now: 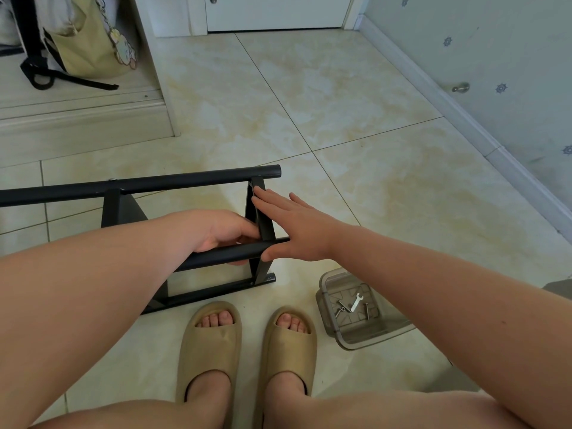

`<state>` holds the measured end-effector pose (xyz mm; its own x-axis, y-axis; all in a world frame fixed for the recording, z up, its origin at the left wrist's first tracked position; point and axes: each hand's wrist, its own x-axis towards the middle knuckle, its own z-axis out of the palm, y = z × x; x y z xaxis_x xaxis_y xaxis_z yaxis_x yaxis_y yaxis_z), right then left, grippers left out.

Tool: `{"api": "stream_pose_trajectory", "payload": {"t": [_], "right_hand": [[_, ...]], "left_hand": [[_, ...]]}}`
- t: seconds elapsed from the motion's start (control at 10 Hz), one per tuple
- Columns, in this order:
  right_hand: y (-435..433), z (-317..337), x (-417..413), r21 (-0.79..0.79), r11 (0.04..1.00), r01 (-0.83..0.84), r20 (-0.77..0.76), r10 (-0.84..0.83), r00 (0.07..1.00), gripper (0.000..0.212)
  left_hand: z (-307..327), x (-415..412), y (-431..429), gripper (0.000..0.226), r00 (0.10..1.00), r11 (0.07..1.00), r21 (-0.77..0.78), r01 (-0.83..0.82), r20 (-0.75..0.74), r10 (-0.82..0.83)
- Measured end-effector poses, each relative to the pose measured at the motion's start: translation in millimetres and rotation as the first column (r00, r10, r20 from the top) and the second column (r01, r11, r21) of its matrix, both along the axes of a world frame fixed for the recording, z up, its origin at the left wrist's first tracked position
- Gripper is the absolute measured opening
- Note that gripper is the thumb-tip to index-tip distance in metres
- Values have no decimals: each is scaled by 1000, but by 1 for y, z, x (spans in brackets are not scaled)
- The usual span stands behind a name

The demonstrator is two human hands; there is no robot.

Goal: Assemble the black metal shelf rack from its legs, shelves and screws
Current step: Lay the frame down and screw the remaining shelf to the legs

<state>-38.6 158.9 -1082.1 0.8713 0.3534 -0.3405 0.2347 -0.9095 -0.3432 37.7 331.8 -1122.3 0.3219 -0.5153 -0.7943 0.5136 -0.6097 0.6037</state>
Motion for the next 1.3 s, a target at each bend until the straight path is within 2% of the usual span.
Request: {"api": "stream_pose_trajectory", "payload": {"t": [0.1, 0.3, 0.4, 0.5, 0.7, 0.8, 1.0, 1.1, 1.3], "right_hand": [[0, 0, 1, -4, 1000, -1, -1, 1, 1000, 103], [0, 0, 2, -4, 1000, -2, -1, 2, 1000, 103], [0, 0, 2, 1, 1000, 2, -1, -2, 1000, 103], [0, 0, 1, 7, 1000, 4, -1, -4, 1000, 103], [0, 0, 1, 10, 1000, 7, 2, -7, 1000, 103], [0, 0, 1, 10, 1000, 5, -1, -5, 1000, 103], [0, 2, 2, 13, 1000, 6, -5, -6, 1000, 103], [0, 1, 2, 14, 1000, 6, -5, -6, 1000, 103], [0, 1, 2, 14, 1000, 6, -5, -6, 1000, 103]], "left_hand": [[0, 0, 0, 10, 1000, 1000, -18, 6, 27, -6], [-1, 2, 2, 18, 999, 995, -92, -24, 34, 27], [-1, 2, 2, 17, 1000, 997, -75, -25, 5, 25], [0, 0, 0, 20, 1000, 1000, 14, -10, 5, 10], [1, -1, -2, 9, 997, 1000, -14, -4, 83, 5], [1, 1, 0, 11, 996, 1000, -31, 1, 92, 2], [2, 1, 1, 15, 1000, 1000, -10, -19, -6, 19], [3, -1, -1, 16, 1000, 999, 46, -2, 1, 2], [3, -1, -1, 15, 999, 1000, 24, 6, 42, -7]]}}
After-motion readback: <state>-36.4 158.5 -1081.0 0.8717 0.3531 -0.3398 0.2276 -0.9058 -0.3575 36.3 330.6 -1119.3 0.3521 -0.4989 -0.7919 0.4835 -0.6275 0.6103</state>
